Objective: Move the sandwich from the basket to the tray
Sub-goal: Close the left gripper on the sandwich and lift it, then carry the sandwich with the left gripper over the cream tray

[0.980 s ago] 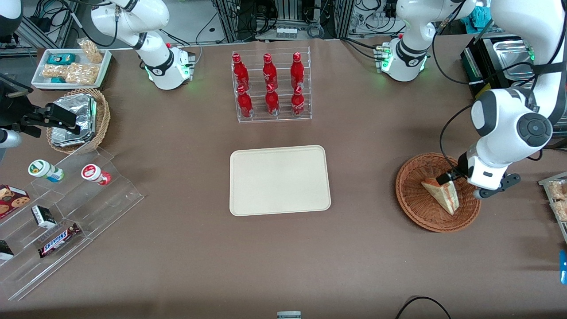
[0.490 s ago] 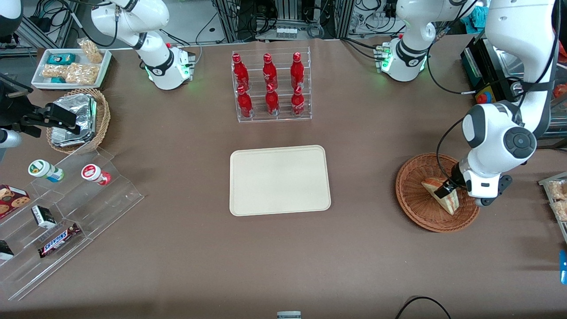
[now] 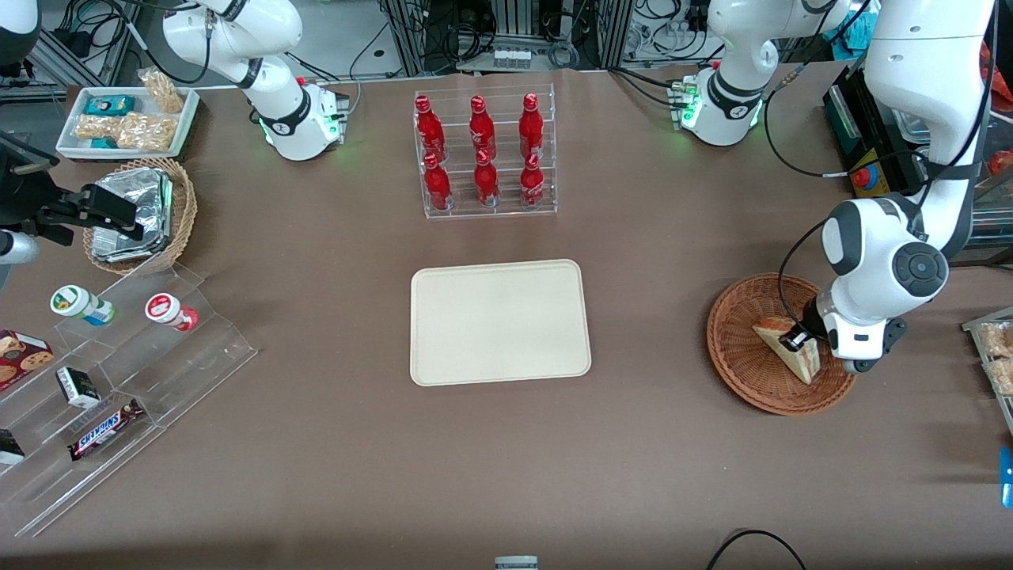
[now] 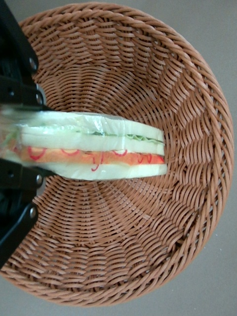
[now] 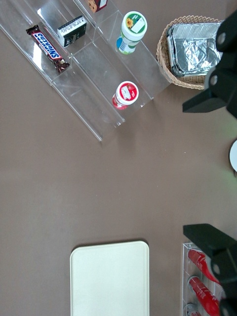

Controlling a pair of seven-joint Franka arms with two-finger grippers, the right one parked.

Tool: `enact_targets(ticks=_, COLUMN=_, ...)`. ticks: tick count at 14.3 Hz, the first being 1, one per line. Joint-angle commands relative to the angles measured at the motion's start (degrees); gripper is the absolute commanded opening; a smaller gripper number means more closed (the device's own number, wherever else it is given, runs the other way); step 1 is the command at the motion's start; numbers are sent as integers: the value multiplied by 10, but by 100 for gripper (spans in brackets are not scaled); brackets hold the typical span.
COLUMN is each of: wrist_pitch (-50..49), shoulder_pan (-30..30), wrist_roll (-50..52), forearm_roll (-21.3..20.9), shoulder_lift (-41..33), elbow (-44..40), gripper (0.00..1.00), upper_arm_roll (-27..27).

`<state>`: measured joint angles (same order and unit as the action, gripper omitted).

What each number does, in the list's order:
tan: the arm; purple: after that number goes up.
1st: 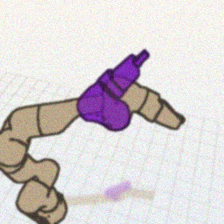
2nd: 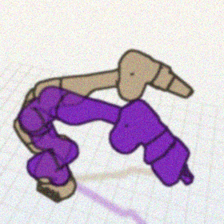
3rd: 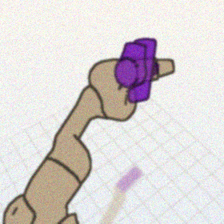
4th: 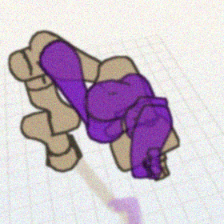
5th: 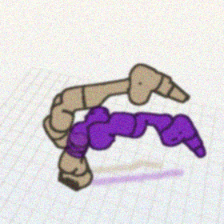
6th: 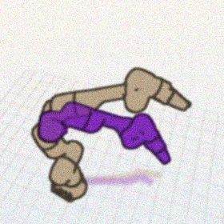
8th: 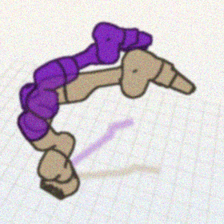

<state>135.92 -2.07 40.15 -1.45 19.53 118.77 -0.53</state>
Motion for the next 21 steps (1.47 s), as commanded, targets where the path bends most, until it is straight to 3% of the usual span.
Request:
enact_targets(ticks=1, wrist_pitch=-76, shoulder_pan=16, wrist_roll=4, forearm_roll=-5, shoulder_lift=-40, elbow=-24, gripper=2, upper_arm_roll=-5)
enact_targets(ticks=3, wrist_pitch=-144, shoulder_pan=55, wrist_roll=-41, forearm_roll=-8, shoulder_lift=-36, elbow=-76, gripper=0, upper_arm_roll=-8)
enact_targets(ticks=5, wrist_pitch=-215, shoulder_pan=97, wrist_roll=-169, forearm_roll=-1, shoulder_lift=-26, elbow=-127, gripper=0, upper_arm_roll=-8)
enact_targets(ticks=8, wrist_pitch=-232, shoulder_pan=172, wrist_roll=-177, forearm_roll=23, shoulder_lift=0, elbow=-164, gripper=0, upper_arm_roll=-9)
enact_targets(ticks=10, wrist_pitch=-226, shoulder_pan=233, wrist_roll=-138, forearm_roll=54, shoulder_lift=43, elbow=-207, gripper=0, upper_arm_roll=-8)
enact_targets(ticks=16, wrist_pitch=-172, shoulder_pan=382, wrist_roll=76, forearm_roll=54, shoulder_lift=168, elbow=-332, gripper=0, upper_arm_roll=-8)
enact_targets(ticks=21, wrist_pitch=-123, shoulder_pan=460, wrist_roll=161, forearm_roll=48, shoulder_lift=229, elbow=-391, gripper=0, upper_arm_roll=-7)
